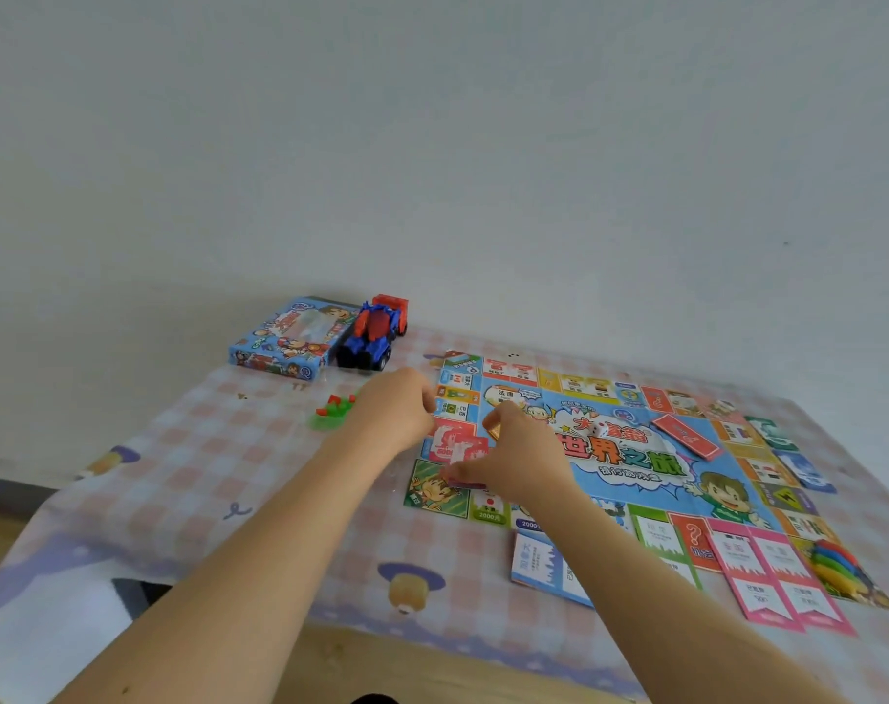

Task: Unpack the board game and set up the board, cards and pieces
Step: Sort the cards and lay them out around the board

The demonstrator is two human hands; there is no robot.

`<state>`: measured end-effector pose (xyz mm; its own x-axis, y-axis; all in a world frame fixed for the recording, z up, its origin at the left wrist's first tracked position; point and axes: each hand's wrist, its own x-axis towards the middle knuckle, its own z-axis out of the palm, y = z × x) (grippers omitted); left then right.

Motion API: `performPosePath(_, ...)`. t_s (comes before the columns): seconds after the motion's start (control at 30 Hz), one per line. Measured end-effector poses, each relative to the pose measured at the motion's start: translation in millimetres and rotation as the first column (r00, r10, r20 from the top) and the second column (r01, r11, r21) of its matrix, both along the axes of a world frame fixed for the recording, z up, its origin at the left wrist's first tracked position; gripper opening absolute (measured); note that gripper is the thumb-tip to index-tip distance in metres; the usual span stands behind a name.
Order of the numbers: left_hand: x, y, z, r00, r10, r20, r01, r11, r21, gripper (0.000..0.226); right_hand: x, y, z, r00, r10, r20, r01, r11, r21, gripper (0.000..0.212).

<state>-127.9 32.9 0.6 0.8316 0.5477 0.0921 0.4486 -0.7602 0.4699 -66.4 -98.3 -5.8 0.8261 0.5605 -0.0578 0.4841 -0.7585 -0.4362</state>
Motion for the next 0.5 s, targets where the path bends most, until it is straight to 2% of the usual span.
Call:
performPosePath(0.07, 3.3, -1.9, 0.4, 0.996, -0.029, -0.081, 0.031, 0.999, 0.031, 0.033, 1.8, -2.7, 1.0, 0.998, -0.011, -0.064, 0.014, 0.999, 0.051, 0.074)
performPosePath(0.23, 14.2, -6.5, 3.1, 0.973, -0.086, -0.216, 0.105, 0.991, 0.082, 0.047, 6.3, -9.7, 1.9, 0.997, -0.022, -0.075, 0.032, 0.991, 0.129, 0.057)
performPosePath(0.33, 16.4, -4.9, 8.9, 0.952, -0.107, -0.286, 0.121, 0.992, 0.030, 0.045, 11.1, -13.2, 4.4, 0.992, -0.021, -0.121, 0.040, 0.986, 0.159, 0.046)
performPosePath(0.5, 19.5, -3.8, 9.6, 0.952, -0.114, -0.286, 0.100, 0.993, -0.063, 0.042, 18.5, -17.5, 4.7, 0.992, -0.011, -0.124, 0.042, 0.968, 0.247, 0.033)
